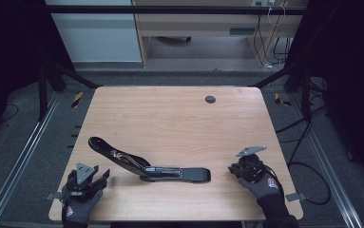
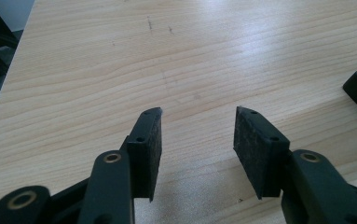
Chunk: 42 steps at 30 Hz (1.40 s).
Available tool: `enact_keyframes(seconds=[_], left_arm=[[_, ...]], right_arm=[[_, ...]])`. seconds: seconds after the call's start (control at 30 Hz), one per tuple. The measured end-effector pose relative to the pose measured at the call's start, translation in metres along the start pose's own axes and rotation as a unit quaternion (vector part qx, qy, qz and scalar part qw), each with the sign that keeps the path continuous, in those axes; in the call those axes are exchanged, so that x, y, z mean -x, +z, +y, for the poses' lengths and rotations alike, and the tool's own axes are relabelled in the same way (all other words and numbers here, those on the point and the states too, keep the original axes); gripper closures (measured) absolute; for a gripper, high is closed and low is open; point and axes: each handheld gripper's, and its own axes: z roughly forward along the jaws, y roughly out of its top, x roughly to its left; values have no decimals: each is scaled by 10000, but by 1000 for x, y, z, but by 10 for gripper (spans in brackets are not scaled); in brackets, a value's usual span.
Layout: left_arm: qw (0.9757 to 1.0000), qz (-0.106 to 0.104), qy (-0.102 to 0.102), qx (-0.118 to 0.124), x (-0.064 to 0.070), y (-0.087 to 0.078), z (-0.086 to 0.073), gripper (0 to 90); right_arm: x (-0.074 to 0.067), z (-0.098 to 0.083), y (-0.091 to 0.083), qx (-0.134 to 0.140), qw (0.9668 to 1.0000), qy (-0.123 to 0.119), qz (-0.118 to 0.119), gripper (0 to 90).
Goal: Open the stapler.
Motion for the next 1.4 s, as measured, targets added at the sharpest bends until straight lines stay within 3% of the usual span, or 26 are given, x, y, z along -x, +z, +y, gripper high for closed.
enact_keyframes(seconds=[0.43,0.97,1.4], left_arm=[[10000,-1,4,-8,0,0,0,512],[10000,-6,-7,-20,-1,0,0,510],[10000,-10,-12,-31,-1,0,0,510]], right_arm=[[-12,26,-11,365,9985,-274,291,782],[-32,69,-14,686,9924,-763,684,782],[-45,96,-8,655,9871,-1112,948,782]])
